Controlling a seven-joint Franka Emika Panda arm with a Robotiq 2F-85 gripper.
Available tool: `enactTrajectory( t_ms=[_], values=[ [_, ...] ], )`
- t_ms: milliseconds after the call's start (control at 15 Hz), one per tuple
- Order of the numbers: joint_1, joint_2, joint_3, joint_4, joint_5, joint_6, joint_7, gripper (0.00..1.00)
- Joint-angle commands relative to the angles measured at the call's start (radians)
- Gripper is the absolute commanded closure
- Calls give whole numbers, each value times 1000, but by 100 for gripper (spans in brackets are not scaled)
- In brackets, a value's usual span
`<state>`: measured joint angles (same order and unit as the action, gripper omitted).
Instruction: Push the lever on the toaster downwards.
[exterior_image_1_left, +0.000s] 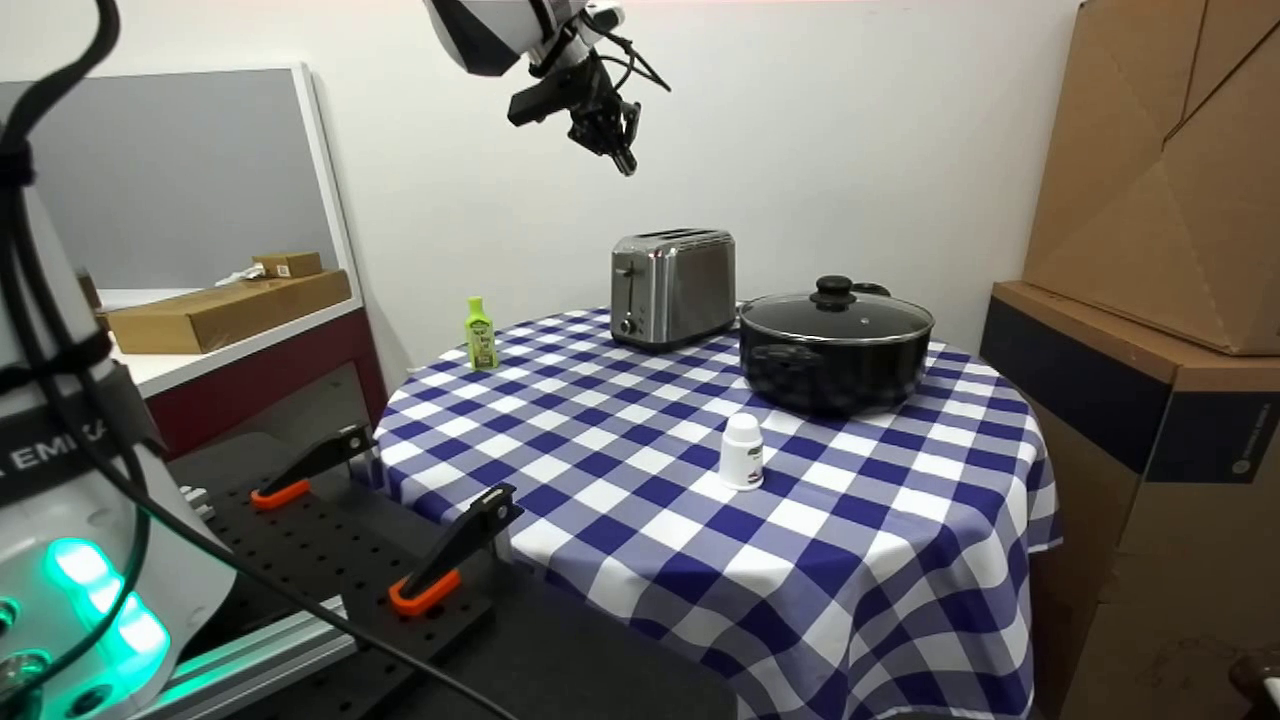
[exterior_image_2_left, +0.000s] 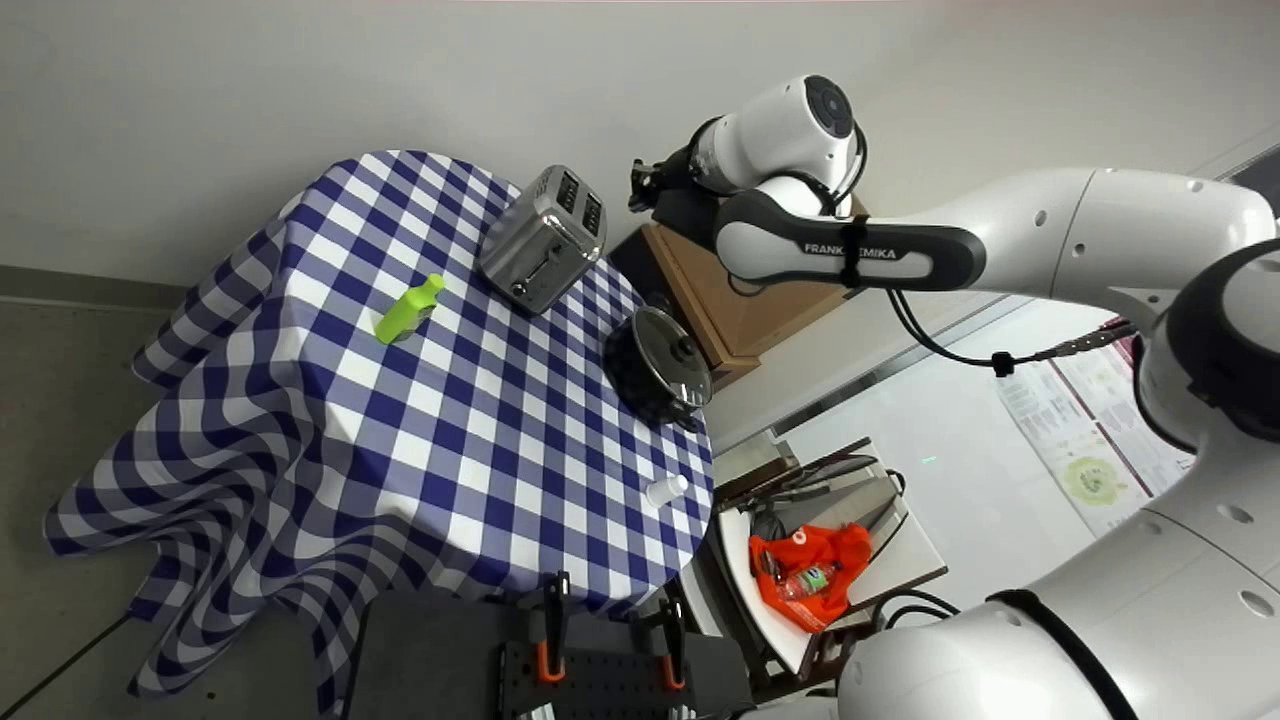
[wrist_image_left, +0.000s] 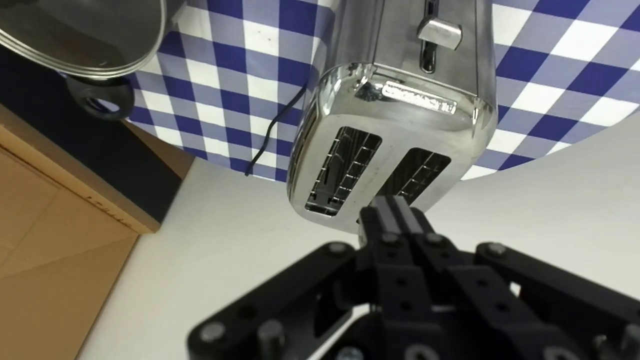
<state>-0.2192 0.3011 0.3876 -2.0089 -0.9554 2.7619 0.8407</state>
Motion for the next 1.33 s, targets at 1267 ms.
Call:
enactTrajectory(
  t_ms=[1267],
  values=[
    [448, 262, -415, 207, 584, -17, -441, 100]
  ],
)
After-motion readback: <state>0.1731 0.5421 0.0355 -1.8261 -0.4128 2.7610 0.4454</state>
